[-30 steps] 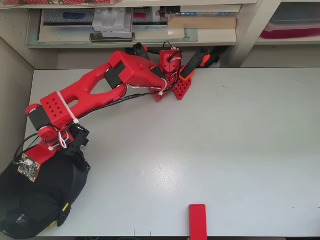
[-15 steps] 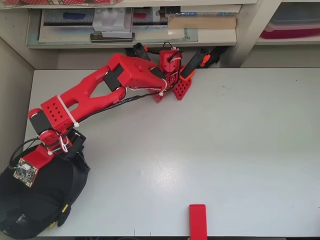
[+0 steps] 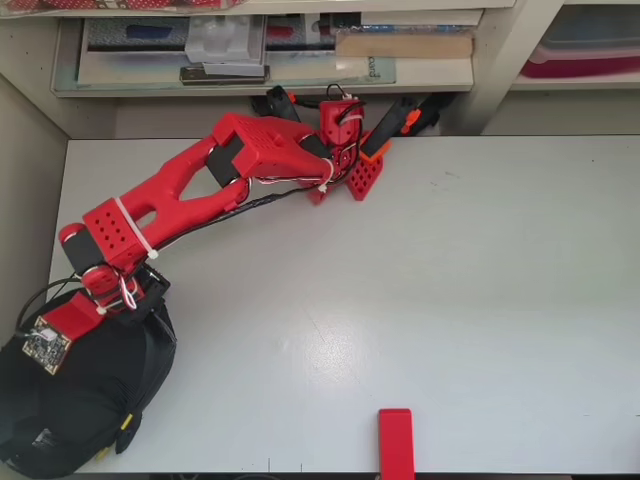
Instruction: Place Meta Rayban sunglasses on black head mold for quality assessment
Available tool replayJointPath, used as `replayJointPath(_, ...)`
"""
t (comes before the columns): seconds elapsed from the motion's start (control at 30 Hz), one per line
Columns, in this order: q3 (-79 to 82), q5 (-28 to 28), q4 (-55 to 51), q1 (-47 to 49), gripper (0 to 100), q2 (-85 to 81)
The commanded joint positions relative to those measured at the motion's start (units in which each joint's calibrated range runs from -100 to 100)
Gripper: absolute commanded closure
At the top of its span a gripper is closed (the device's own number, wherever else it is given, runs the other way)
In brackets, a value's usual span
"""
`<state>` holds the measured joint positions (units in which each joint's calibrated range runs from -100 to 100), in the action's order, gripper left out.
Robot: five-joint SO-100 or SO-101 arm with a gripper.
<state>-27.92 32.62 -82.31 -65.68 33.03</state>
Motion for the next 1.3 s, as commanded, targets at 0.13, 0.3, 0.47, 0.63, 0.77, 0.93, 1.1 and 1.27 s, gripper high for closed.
replayJointPath(0.13, -7.29, -1.38, -5.83, -0.97, 19, -7.51)
replayJointPath(0.3, -6.38, -3.04, -5.92, -0.35, 18, -15.86)
replayJointPath(0.47, -7.11, -2.66, -5.92, 0.79, 18, -15.61)
replayJointPath(0.63, -6.84, -2.46, -5.14, 1.23, 18, -13.92)
replayJointPath(0.77, -9.20, -2.40, -4.97, 1.50, 18, -9.62)
replayJointPath(0.93, -13.66, -2.46, -4.97, 1.32, 18, -5.23)
replayJointPath(1.1, -14.94, -2.46, -4.97, 1.06, 18, -3.21)
replayJointPath(1.27, -15.03, -2.53, -4.97, 1.06, 18, -3.04)
